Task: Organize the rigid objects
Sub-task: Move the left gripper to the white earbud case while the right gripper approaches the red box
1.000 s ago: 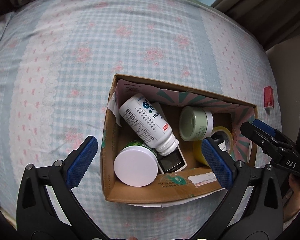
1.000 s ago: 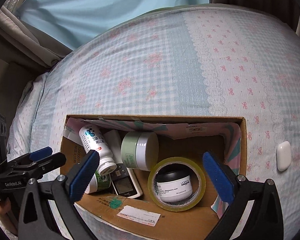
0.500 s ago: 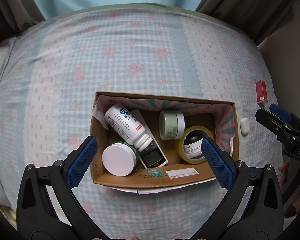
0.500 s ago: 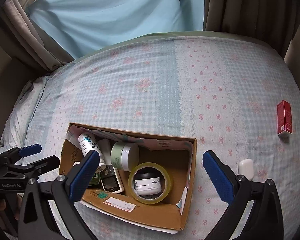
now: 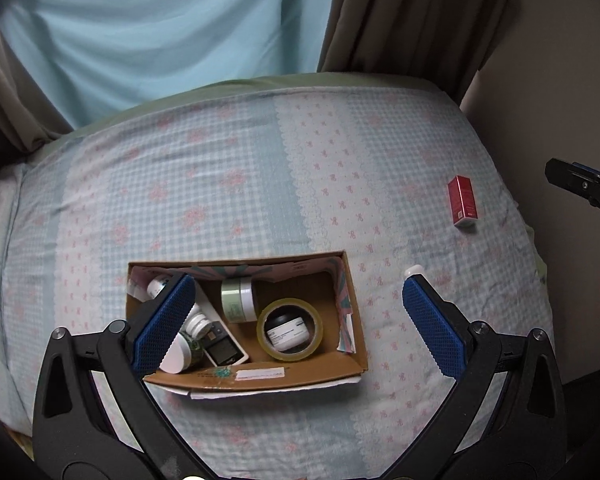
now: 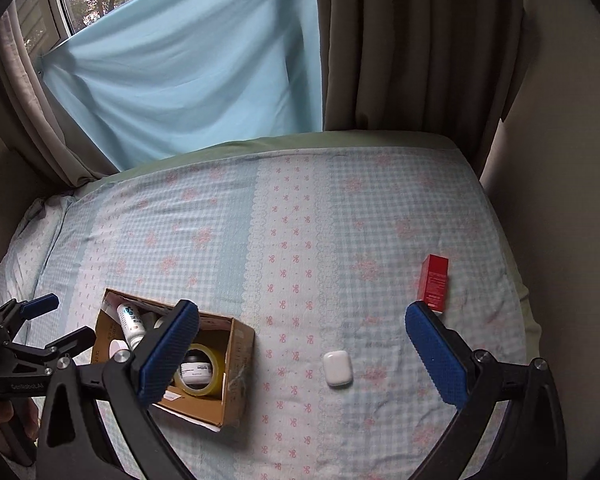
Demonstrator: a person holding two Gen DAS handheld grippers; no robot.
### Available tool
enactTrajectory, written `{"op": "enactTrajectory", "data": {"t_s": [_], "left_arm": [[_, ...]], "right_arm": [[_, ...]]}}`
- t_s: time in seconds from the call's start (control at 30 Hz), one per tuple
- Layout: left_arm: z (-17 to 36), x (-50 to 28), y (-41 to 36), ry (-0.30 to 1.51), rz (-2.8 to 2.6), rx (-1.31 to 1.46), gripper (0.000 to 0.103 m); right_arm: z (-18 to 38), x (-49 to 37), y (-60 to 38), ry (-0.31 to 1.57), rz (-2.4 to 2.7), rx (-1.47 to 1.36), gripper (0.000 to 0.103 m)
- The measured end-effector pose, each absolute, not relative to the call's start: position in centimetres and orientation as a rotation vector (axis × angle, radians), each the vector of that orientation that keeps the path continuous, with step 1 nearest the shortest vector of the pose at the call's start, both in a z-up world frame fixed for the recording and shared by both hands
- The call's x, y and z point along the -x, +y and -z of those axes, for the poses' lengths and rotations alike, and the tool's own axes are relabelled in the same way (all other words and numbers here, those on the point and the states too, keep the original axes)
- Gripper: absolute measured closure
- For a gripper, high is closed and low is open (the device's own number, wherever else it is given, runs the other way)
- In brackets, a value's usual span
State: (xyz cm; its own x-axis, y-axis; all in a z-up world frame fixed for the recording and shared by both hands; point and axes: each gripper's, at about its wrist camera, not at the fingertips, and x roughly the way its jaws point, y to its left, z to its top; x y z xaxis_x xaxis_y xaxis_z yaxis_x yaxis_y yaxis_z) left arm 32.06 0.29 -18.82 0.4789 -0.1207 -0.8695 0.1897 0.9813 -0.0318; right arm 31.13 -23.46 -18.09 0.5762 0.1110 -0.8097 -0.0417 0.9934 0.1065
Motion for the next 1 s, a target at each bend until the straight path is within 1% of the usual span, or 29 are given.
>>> {"op": "enactTrajectory", "data": {"t_s": [0.2, 0.4, 0.6, 0.83, 0.93, 1.0], "left_arm": [[20.2, -31.9, -7.4, 1.101, 0.235, -0.038, 0.0], [25.2, -32.2, -13.5, 1.191, 0.218, 0.064, 0.0], [31.9, -32.7, -16.8, 1.233, 0.098, 0.132, 0.0], [41.0, -32.8, -19.1, 1.278, -0.012, 0.183, 0.001], [44.2, -33.2, -20.1, 1.306, -0.047, 0.166, 0.004], [45.7, -33.5, -20.5, 1.313, -0.073, 0.164, 0.01]], "right_arm": [[17.1, -32.6, -30.7, 0.98, -0.013, -0.106, 0.0], [19.6, -35.6, -36.0, 1.047, 0.024, -0.156, 0.0], [25.0, -39.5, -37.9, 1.162, 0.024, -0.172, 0.0], [33.0, -43.5, -38.8, 1.283, 0.014, -0.154, 0.0], [36.4, -44.9, -39.0, 1.322, 0.012, -0.141, 0.002], [38.5, -45.7, -39.1, 1.348, 0.024, -0.136, 0.004]]}}
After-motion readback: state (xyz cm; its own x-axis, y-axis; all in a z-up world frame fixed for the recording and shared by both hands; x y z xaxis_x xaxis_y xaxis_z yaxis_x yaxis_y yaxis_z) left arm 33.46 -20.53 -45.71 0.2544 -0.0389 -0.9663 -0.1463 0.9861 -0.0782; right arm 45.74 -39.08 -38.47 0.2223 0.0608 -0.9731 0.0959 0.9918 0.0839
